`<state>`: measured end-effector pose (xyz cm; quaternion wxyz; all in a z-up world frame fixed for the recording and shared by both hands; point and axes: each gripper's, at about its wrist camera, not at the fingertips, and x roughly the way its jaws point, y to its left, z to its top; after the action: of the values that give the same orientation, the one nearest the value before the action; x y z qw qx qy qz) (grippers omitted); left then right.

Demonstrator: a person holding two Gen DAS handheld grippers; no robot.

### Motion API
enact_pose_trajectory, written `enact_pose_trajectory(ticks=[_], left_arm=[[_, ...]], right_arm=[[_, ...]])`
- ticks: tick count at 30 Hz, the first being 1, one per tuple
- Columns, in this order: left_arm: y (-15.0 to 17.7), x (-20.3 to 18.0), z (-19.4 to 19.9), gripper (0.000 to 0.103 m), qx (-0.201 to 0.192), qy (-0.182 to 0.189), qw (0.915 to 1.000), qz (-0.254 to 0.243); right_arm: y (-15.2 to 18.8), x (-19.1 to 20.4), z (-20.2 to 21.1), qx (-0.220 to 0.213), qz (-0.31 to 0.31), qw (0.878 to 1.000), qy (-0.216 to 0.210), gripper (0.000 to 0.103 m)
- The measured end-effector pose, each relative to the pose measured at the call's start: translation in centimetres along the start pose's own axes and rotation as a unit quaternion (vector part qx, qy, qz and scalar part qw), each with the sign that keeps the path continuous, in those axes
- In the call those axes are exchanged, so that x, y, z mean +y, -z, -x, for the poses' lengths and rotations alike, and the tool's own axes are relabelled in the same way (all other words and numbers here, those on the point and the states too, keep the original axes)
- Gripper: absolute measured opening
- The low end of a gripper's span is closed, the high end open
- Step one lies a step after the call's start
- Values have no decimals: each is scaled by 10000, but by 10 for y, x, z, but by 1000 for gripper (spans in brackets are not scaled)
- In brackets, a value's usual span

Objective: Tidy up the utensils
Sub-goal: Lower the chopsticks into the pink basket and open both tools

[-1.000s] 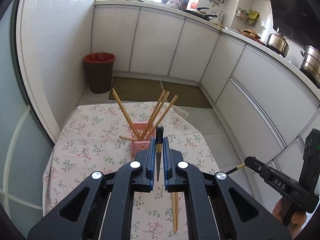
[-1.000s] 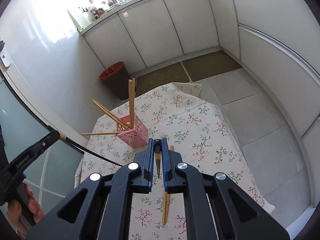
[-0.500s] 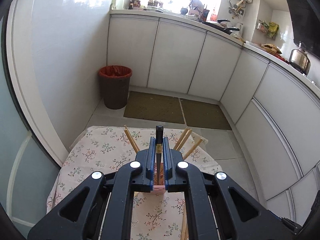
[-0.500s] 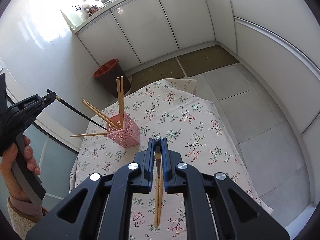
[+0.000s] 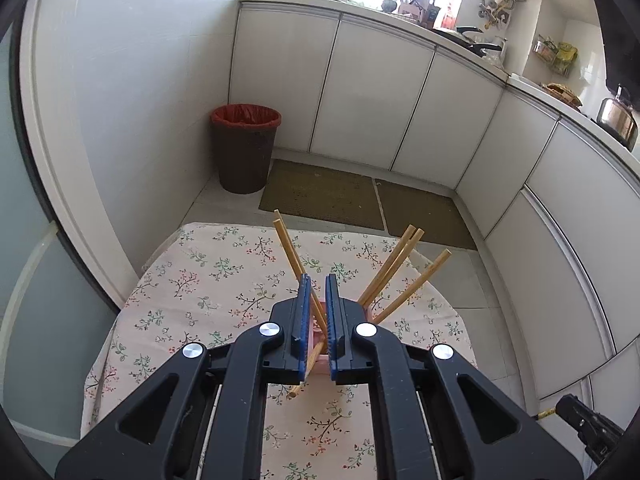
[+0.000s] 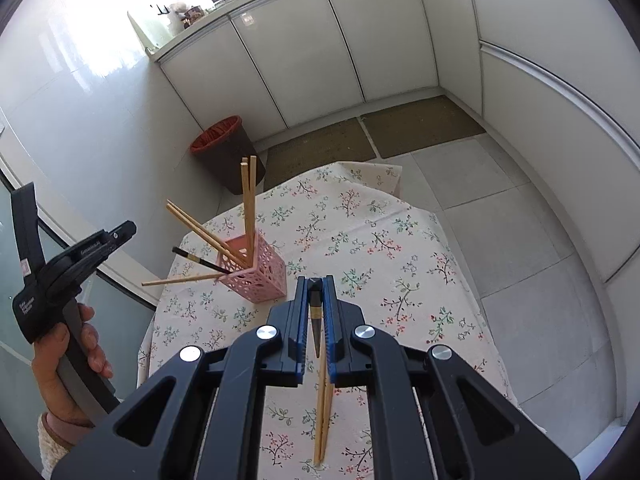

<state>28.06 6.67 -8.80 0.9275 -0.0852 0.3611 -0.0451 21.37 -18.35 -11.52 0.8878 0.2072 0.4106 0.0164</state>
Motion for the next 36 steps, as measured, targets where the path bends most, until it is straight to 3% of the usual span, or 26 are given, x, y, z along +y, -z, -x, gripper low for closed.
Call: enact_pose_trajectory(ticks=[11, 15, 22, 27, 34, 36], left_arm=[[5, 11, 35, 9, -230, -103, 9997, 60], [4, 17, 41, 9, -349, -156, 9993, 23], [4, 33, 36, 10, -287, -211, 9993, 118], [5, 40, 30, 10, -192, -285, 9992, 186], [7, 36, 36, 12, -257, -307, 9991, 128], [7, 32, 40, 14, -301, -290, 9991, 74]], right_arm=[[-67, 70, 13, -1034, 347, 9936, -309, 8], [-81, 89, 1, -1214, 463, 9909, -343, 8], [-74, 113, -48, -1189, 706, 9896, -407, 8], [-53, 128, -86, -1139, 1252, 9848, -399, 12], [-49, 124, -67, -1254, 1349, 9829, 83, 12], [-46, 120, -58, -1278, 1354, 9823, 203, 21]])
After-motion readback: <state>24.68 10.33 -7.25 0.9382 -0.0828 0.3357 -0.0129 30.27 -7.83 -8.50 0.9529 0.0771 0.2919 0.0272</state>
